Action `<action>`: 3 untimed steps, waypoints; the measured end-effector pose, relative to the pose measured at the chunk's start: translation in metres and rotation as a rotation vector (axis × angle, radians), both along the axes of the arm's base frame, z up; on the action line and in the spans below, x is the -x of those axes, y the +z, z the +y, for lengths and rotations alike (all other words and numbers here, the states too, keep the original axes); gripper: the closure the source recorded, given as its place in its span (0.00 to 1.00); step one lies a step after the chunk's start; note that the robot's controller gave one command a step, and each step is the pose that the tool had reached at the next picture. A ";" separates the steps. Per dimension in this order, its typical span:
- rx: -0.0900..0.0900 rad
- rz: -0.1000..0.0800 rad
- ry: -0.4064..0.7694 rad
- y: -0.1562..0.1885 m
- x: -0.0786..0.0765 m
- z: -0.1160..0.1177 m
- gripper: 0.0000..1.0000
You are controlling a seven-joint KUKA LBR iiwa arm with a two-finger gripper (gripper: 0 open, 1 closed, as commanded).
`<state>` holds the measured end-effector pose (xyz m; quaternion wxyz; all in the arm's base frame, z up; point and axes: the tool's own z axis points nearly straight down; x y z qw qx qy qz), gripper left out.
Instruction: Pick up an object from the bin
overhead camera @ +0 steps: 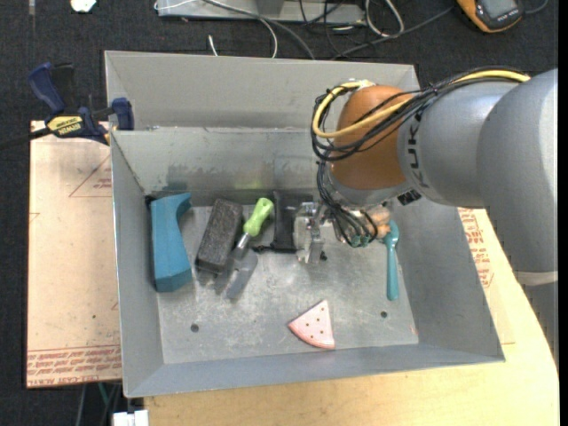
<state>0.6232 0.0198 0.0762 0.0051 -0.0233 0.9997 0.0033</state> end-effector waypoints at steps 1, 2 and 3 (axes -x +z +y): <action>0.000 0.000 0.000 0.000 0.000 0.000 1.00; -0.001 0.005 -0.028 0.058 -0.001 -0.002 1.00; -0.002 0.006 -0.037 0.135 -0.002 -0.004 1.00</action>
Offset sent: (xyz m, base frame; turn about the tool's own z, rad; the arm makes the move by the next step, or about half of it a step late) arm 0.0066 -0.0071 0.1554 0.0768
